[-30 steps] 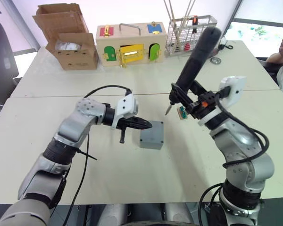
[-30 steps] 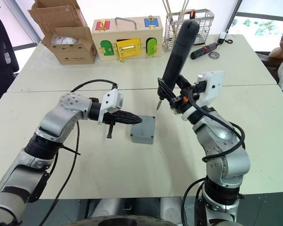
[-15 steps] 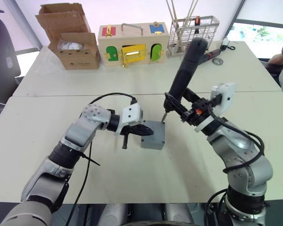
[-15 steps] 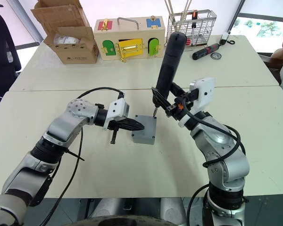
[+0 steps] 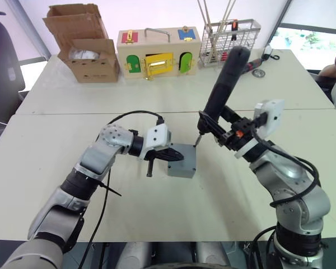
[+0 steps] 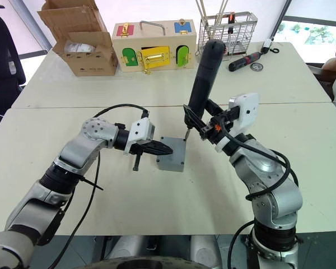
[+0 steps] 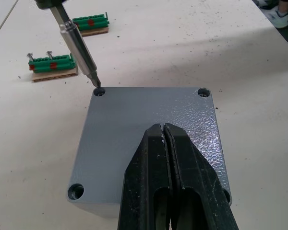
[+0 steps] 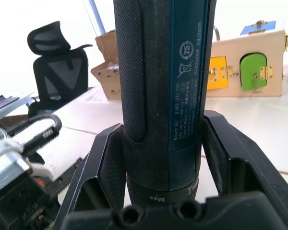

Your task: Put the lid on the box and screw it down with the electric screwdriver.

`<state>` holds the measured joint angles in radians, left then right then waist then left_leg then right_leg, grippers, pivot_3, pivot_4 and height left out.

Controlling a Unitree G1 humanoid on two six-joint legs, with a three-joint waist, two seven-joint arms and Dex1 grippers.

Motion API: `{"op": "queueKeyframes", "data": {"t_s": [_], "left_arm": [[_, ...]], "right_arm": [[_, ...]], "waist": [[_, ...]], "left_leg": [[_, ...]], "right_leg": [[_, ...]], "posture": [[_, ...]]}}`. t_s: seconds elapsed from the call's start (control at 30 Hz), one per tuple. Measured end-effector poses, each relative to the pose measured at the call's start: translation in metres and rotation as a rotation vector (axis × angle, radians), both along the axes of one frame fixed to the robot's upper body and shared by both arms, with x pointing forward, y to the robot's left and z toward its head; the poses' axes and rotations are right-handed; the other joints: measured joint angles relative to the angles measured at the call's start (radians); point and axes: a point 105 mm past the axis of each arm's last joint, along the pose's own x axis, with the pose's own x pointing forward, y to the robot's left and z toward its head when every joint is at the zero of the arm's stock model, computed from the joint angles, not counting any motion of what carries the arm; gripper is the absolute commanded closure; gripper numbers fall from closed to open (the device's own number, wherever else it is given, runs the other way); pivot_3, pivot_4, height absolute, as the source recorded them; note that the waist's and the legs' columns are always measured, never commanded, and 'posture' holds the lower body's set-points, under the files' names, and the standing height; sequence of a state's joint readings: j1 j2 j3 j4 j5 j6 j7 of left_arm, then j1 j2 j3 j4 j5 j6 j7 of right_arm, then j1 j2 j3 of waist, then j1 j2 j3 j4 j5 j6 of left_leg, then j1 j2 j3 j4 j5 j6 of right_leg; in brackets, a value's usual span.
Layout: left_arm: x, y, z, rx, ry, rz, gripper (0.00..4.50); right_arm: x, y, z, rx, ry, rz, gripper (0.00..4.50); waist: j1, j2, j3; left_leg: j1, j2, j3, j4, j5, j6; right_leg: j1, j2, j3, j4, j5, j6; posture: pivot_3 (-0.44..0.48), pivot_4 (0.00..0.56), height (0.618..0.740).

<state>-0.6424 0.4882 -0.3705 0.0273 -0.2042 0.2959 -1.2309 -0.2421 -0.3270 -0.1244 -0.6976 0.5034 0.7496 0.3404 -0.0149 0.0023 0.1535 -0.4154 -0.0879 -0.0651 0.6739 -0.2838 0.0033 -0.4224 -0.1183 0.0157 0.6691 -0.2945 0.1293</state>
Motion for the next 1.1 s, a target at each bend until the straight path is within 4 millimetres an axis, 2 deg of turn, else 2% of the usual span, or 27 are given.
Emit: {"op": "queueKeyframes", "data": {"t_s": [0.27,0.5,0.63,0.7,0.83,1.1], "left_arm": [[0.002,0.0,0.0,0.003,-0.017,0.009,4.5],[0.004,0.002,-0.004,0.016,-0.027,0.015,4.5],[0.007,0.001,-0.008,0.015,-0.031,0.017,4.5],[0.008,0.002,-0.011,0.018,-0.03,0.02,4.5],[0.009,0.001,-0.015,0.043,-0.059,0.014,4.5],[0.008,0.001,-0.017,0.061,-0.07,0.009,4.5]], "right_arm": [[-0.004,0.008,-0.003,-0.031,-0.039,0.015,2.52],[-0.009,0.019,-0.01,-0.226,-0.097,0.061,2.52],[-0.007,0.021,-0.019,-0.258,-0.088,0.04,2.52],[-0.008,0.022,-0.022,-0.272,-0.09,0.037,2.52],[-0.008,0.022,-0.027,-0.277,-0.079,0.029,2.52],[-0.01,0.02,-0.032,-0.272,-0.074,0.026,2.52]], "waist": [[-0.001,0.0,0.0],[0.002,-0.002,-0.002],[0.005,-0.008,-0.005],[0.006,-0.01,-0.008],[0.006,-0.017,-0.021],[0.007,-0.019,-0.031]], "left_leg": [[0.001,0.0,0.0,0.001,0.0,0.0],[0.011,0.0,-0.003,0.001,-0.003,0.004],[0.021,0.0,-0.006,0.0,-0.004,0.007],[0.027,0.0,-0.009,-0.002,-0.006,0.01],[0.029,0.0,-0.013,-0.006,-0.006,0.009],[0.031,0.0,-0.015,-0.007,-0.006,0.009]], "right_leg": [[0.002,0.0,0.0,0.0,0.0,0.0],[0.016,0.001,-0.001,-0.004,-0.001,0.001],[0.027,0.002,-0.001,-0.007,-0.001,0.001],[0.034,0.003,-0.002,-0.015,-0.002,0.003],[0.035,0.004,-0.001,-0.018,-0.002,0.003],[0.038,0.005,-0.001,-0.02,-0.002,0.003]], "posture": [[0.0,0.15,0.74],[0.0,0.15,0.74],[0.0,0.15,0.74],[0.0,0.15,0.74],[0.0,0.15,0.74],[0.0,0.15,0.74]]}}
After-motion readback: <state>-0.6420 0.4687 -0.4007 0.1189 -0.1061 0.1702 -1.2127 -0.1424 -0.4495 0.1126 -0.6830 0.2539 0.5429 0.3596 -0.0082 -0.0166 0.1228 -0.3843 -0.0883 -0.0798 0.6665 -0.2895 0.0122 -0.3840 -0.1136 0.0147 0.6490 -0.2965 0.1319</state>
